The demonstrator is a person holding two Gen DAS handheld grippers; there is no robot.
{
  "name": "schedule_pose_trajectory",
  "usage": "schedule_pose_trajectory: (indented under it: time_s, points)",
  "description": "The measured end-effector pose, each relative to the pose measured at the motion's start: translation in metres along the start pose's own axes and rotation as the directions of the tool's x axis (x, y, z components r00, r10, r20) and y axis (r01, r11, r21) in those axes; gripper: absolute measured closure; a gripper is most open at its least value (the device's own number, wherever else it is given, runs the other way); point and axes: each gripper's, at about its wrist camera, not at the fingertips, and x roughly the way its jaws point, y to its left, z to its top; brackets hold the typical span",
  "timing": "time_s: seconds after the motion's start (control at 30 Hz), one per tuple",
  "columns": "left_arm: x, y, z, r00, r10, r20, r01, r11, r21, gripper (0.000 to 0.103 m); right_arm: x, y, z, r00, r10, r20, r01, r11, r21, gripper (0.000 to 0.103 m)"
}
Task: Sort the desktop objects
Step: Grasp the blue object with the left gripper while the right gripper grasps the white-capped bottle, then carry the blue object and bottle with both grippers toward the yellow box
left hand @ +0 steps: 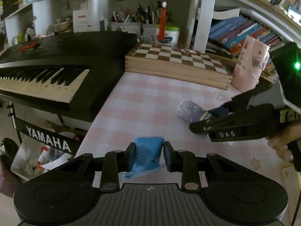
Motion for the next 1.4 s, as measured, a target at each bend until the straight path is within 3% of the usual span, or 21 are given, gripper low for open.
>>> schedule_pose_trajectory:
  time_s: [0.37, 0.7, 1.17, 1.4]
  points:
    - [-0.038, 0.01, -0.002, 0.996, -0.062, 0.066, 0.065, 0.997, -0.036, 0.074, -0.048, 0.02, -0.008, 0.994, -0.09, 0.063, 0.079, 0.984, 0.159, 0.073]
    - [-0.076, 0.02, -0.012, 0.987, -0.13, 0.095, 0.133, 0.991, -0.02, 0.074, -0.102, 0.053, -0.033, 0.981, -0.172, 0.092, 0.138, 0.944, 0.299, 0.073]
    - [-0.136, 0.027, -0.042, 0.966, -0.226, 0.129, 0.21, 0.97, 0.125, 0.074, -0.163, 0.116, -0.07, 0.952, -0.279, 0.125, 0.194, 0.867, 0.458, 0.073]
    - [-0.151, 0.035, -0.058, 0.955, -0.273, 0.115, 0.255, 0.955, 0.15, 0.074, -0.188, 0.156, -0.096, 0.935, -0.333, 0.12, 0.227, 0.825, 0.517, 0.073]
